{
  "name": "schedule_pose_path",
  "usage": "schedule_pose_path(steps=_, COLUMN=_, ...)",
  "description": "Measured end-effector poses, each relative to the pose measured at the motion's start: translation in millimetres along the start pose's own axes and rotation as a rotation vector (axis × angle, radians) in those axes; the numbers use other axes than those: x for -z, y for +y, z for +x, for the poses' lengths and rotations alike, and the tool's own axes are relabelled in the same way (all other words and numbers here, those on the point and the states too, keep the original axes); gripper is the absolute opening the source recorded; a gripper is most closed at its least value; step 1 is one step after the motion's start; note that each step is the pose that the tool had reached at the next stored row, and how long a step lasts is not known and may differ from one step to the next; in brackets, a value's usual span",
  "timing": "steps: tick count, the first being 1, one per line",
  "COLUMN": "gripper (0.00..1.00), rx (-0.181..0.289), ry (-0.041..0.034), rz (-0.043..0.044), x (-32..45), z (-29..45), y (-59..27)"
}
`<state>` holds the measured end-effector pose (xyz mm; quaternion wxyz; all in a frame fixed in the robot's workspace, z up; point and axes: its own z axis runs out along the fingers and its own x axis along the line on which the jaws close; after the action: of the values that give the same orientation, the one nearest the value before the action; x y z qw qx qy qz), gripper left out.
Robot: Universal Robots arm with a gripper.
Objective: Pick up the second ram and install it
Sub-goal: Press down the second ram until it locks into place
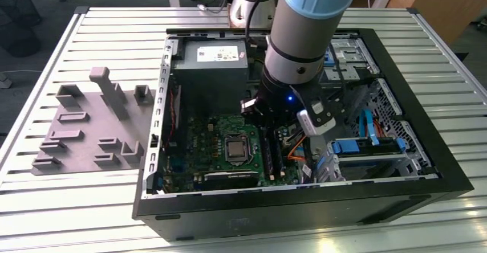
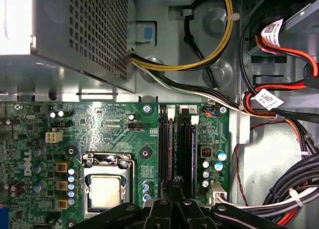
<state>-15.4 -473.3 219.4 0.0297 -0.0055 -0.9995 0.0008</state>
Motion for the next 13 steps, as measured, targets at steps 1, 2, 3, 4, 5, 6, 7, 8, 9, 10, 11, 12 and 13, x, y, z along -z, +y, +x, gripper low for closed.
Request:
schedule_pose_path(steps=1, gripper=0.11, rx=0.000, ry=-0.0001, rz=0.0001, x=-0.6, z=-0.1, y=0.0)
schedule_pose_path(steps=2, gripper=0.11, rx=0.000, ry=-0.0001, rz=0.0000, x=-1.3, z=-0.1, y=0.0)
schedule_pose_path(steps=3, gripper=0.11, rx=0.000, ry=-0.0002, rz=-0.0005, x=-2.0, z=-0.1, y=0.1)
schedule_pose_path(steps=4, gripper=0.11, rx=0.000, ry=-0.0003, rz=-0.0009, x=-2.7, z=-0.2, y=0.1)
schedule_pose_path(steps=5, gripper=0.11, rx=0.000, ry=-0.0001, rz=-0.0004, x=-3.1, z=-0.2, y=0.0)
schedule_pose_path(steps=6, gripper=0.11, rx=0.000, ry=-0.0001, rz=-0.0003, x=-3.7, z=-0.2, y=0.0)
schedule_pose_path(steps=7, gripper=0.11, rx=0.000, ry=0.0000, rz=-0.0001, x=-4.0, z=-0.2, y=0.0)
schedule_pose_path(steps=8, gripper=0.11, rx=0.000, ry=-0.0001, rz=-0.0002, x=-4.1, z=-0.3, y=0.0)
schedule_pose_path(steps=9, gripper=0.11, rx=0.000, ry=-0.0002, rz=-0.0004, x=-4.1, z=-0.3, y=0.1)
schedule_pose_path(steps=10, gripper=0.11, rx=0.000, ry=-0.0005, rz=-0.0010, x=-3.3, z=-0.3, y=0.1)
schedule_pose_path(steps=11, gripper=0.11, rx=0.000, ry=-0.0013, rz=-0.0035, x=-1.5, z=-0.2, y=0.5)
schedule_pose_path(steps=12, gripper=0.11, rx=0.000, ry=-0.0013, rz=-0.0040, x=1.3, z=-0.1, y=0.5)
schedule_pose_path(steps=13, gripper=0.11, rx=0.000, ry=-0.0006, rz=-0.0018, x=5.8, z=0.3, y=0.2)
